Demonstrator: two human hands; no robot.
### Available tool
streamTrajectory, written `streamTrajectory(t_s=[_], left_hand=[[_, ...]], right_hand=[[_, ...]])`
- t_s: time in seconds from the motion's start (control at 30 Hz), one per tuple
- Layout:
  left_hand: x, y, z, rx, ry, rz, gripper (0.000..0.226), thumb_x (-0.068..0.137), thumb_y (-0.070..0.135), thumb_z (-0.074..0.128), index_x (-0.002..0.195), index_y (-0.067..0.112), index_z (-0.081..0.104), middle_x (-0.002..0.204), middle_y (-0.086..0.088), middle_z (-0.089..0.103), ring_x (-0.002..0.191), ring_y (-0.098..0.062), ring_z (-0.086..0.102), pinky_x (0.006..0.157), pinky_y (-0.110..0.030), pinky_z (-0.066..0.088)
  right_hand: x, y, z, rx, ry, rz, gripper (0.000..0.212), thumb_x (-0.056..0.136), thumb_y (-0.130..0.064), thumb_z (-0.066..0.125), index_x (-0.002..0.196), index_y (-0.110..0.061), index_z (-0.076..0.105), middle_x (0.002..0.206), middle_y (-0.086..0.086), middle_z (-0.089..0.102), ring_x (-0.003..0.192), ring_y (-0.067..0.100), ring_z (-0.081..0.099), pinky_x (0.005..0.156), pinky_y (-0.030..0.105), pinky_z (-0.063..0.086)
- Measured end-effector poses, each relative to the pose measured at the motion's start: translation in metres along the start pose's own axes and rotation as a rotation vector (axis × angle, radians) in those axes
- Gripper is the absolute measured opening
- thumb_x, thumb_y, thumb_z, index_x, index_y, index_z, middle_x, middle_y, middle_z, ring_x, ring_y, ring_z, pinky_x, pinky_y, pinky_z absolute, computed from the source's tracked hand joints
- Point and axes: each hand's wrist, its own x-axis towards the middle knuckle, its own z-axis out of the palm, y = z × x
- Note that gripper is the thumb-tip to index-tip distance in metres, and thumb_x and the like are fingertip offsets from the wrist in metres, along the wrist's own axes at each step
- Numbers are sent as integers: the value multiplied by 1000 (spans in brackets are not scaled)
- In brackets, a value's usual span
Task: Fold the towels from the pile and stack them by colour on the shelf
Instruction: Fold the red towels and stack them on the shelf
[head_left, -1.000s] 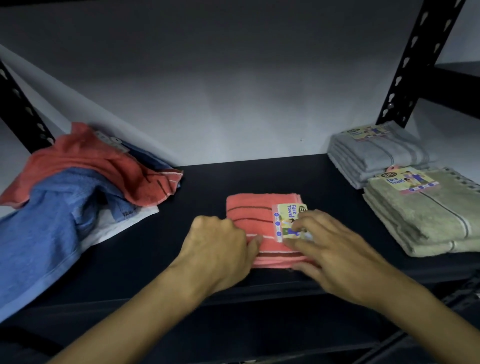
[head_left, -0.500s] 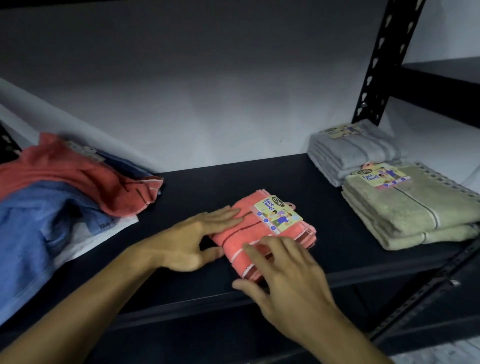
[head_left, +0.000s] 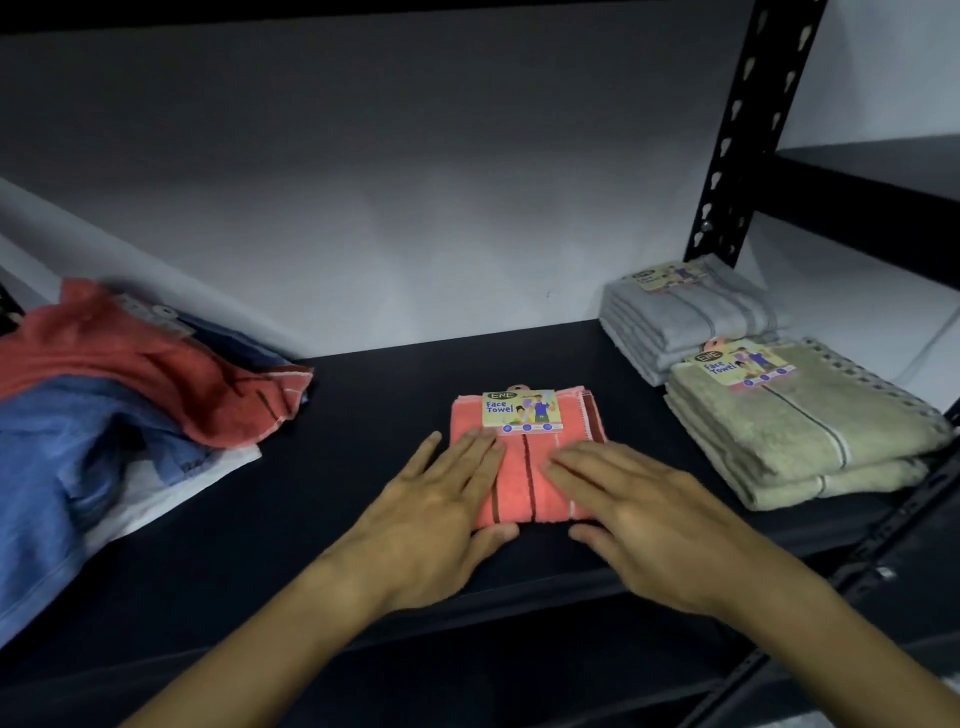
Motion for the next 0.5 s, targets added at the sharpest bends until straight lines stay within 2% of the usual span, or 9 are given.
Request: streamTrajectory(t_s=[0.03,0.1,0.2,0.27,0.33,0.37,0.43,0.5], left_hand=[[4,4,-4,-1,-78,-17,80,96,65,10,155,17,-15,161,2,-20,147,-8,-23,121,-36,-14],[15,7,-12,29,-168,-39,76,98,62,8,155,17,-16,161,2,-21,147,-8,-23,122,-39,-11],[40,6,-20,37,-243,-72,71,103,54,12,155,15,-15,163,0,-19,149,-12,-19,123,-42,-5],[64,6,-25,18,-276,-102,70,105,51,16,155,14,-16,163,-2,-20,150,-14,-17,123,-42,-4],[89,6,-28,-7,-284,-128,69,106,48,19,155,13,-16,163,-3,-20,150,-16,-16,123,-43,-3],[100,6,-29,-14,-280,-137,69,106,47,20,155,13,-16,163,-3,-20,150,-17,-16,123,-43,-3],[121,5,-29,-22,-276,-150,68,106,44,21,155,12,-15,163,-4,-20,150,-17,-16,123,-45,-2],[137,5,-29,-25,-276,-158,68,106,44,21,155,12,-14,163,-4,-20,150,-17,-16,123,-46,-1]], right_hand=[[3,-1,3,-26,-18,-17,71,62,-17,83,128,-7,61,124,5,63,114,22,61,98,33,50],[9,6,7,-64,-26,-1,85,41,-2,83,124,-1,63,118,10,66,106,25,65,90,35,55],[26,26,16,-119,1,58,84,36,4,83,118,4,65,110,15,68,99,30,68,84,38,57],[41,37,20,-130,-17,81,67,54,8,71,121,8,61,113,21,65,102,37,65,89,43,55],[54,49,20,-135,-74,105,57,80,4,44,137,7,43,133,22,51,123,37,50,107,42,41],[60,58,22,-145,-122,142,56,88,2,36,144,2,34,141,19,43,132,34,41,112,39,32],[72,73,23,-185,-226,220,54,94,-1,38,147,-2,27,147,16,35,137,30,33,114,36,28],[81,87,27,-226,-247,240,52,93,-1,44,144,-2,30,144,17,38,133,30,38,109,37,35]])
